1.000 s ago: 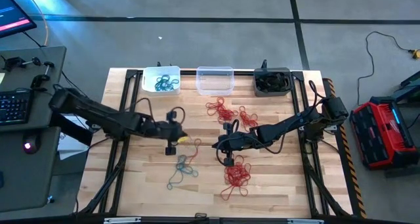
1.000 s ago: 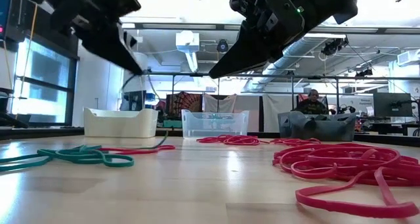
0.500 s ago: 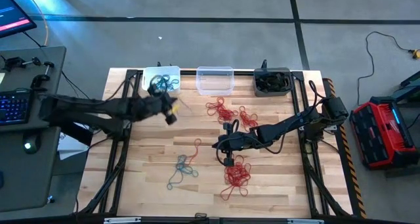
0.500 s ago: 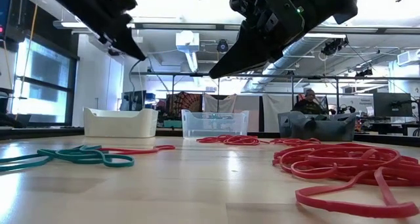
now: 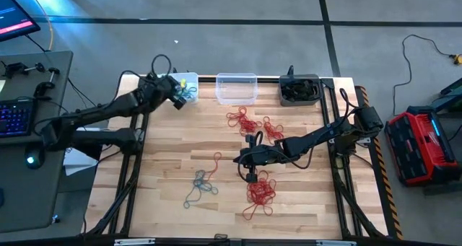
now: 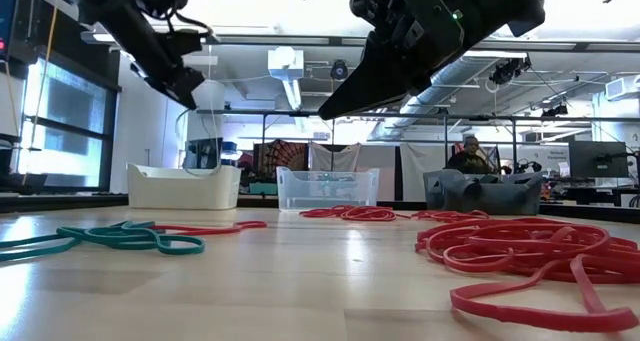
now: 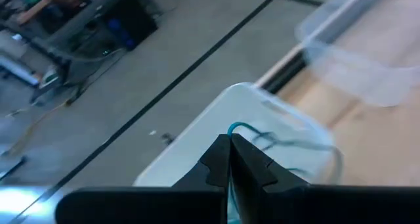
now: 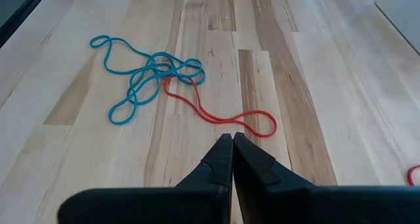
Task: Sort rubber bands into baskets
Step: Put the blue rubber band into the white bin
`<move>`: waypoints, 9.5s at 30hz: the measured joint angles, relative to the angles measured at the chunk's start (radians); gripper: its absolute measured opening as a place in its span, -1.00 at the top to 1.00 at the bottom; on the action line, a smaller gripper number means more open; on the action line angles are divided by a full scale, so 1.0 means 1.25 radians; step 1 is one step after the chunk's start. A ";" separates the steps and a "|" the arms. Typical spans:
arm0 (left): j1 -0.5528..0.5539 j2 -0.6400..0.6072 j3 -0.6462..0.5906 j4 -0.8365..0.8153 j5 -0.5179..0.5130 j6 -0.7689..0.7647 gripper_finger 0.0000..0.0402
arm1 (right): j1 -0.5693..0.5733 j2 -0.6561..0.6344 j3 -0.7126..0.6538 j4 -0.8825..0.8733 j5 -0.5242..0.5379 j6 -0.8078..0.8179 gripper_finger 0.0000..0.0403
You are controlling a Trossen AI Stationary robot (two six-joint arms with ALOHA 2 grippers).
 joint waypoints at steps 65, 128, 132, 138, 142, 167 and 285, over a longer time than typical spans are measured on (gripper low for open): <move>-0.032 0.095 0.001 0.022 0.477 0.052 0.35 | -0.002 0.000 0.000 0.000 0.000 -0.006 1.00; -0.726 0.385 -0.098 0.187 0.408 -0.269 0.98 | -0.002 0.000 0.000 -0.001 0.000 -0.018 1.00; -0.727 0.366 -0.047 0.087 0.407 -0.266 0.99 | -0.002 0.000 0.000 -0.001 0.000 -0.019 1.00; -0.727 0.324 0.032 -0.040 0.371 -0.262 1.00 | -0.002 0.000 0.000 -0.001 0.000 -0.019 1.00; -0.726 0.276 0.076 -0.100 0.325 -0.263 1.00 | -0.002 0.000 0.000 -0.005 0.000 -0.019 1.00; -0.257 0.041 0.246 -0.353 0.089 -0.195 1.00 | -0.002 0.000 0.000 -0.007 0.000 -0.012 1.00; -0.687 0.489 0.078 -0.056 0.413 -0.564 0.19 | -0.002 0.000 0.000 -0.034 0.000 -0.018 1.00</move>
